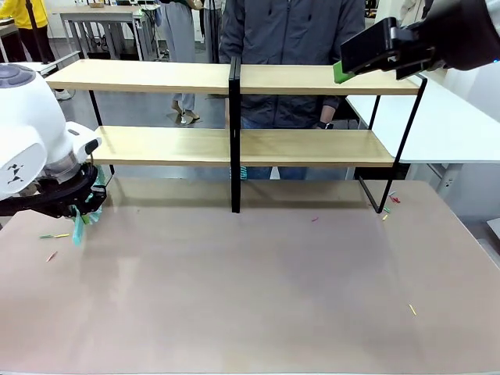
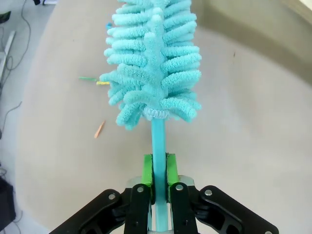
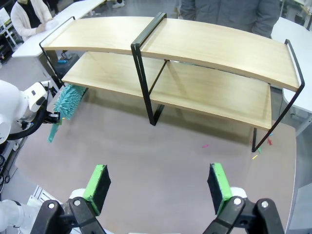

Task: Clean the shelves.
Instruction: Clean another randomly selected level of the Shelf with the Duster.

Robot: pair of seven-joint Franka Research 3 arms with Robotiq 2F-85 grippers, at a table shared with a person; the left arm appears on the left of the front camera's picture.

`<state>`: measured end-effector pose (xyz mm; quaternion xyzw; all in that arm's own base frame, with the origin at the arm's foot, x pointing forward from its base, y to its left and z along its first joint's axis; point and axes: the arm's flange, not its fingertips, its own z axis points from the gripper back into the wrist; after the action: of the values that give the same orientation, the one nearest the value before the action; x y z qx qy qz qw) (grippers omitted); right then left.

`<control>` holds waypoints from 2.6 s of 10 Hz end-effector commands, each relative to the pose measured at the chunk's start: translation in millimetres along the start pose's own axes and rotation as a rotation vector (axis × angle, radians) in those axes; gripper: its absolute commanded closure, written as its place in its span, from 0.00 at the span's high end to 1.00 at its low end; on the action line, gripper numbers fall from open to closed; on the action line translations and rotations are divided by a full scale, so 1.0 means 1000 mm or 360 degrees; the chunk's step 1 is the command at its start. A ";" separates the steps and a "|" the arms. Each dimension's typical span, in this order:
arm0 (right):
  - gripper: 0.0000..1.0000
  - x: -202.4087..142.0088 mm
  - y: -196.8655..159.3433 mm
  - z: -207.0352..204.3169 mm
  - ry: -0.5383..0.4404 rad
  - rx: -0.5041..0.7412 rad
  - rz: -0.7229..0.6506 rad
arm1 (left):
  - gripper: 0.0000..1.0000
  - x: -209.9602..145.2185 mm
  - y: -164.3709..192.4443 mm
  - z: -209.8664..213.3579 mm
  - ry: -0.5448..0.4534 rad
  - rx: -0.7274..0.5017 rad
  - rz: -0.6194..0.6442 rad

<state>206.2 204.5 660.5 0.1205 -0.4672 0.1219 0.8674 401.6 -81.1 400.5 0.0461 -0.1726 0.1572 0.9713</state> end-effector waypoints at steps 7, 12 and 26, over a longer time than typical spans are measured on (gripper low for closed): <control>1.00 -0.001 -0.001 0.000 -0.0002 0.0002 -0.0011 | 0.12 -0.021 0.015 0.000 0.0184 -0.0141 -0.0618; 1.00 -0.001 -0.001 0.000 -0.0002 0.0002 -0.0011 | 0.12 -0.058 0.104 0.053 0.0414 -0.0786 -0.1934; 1.00 -0.001 -0.001 0.000 -0.0002 0.0002 -0.0011 | 0.12 -0.018 0.409 0.269 -0.0534 -0.2129 -0.0809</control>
<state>206.2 204.5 660.5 0.1206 -0.4672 0.1219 0.8673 153.5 281.5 646.7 -0.4779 -0.3734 -0.2580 0.7520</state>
